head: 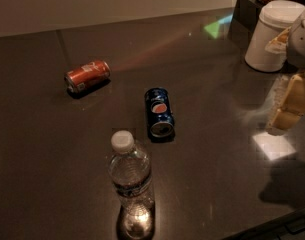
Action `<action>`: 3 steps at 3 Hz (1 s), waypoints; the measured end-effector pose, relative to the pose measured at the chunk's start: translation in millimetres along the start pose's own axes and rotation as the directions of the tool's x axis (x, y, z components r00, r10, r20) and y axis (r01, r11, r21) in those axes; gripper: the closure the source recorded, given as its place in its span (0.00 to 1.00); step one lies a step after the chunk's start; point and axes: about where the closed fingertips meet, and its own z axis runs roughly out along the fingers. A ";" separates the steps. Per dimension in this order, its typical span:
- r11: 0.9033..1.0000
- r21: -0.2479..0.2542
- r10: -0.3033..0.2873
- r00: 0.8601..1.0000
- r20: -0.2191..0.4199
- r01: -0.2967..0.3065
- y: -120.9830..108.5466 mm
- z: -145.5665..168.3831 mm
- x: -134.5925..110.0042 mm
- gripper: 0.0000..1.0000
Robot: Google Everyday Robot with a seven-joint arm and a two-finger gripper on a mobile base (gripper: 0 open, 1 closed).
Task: Move water bottle near pepsi can
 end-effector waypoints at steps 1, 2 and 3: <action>1.000 0.000 0.000 1.000 0.000 0.000 0.0 0.0 0.0 0.00; 1.000 -0.001 -0.004 0.998 0.055 0.004 5.5 -6.5 -9.2 0.00; 0.998 -0.054 -0.022 0.981 0.191 0.033 29.1 0.9 -35.3 0.00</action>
Offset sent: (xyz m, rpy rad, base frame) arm -0.0129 0.0213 0.0114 0.1246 -0.0136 0.0457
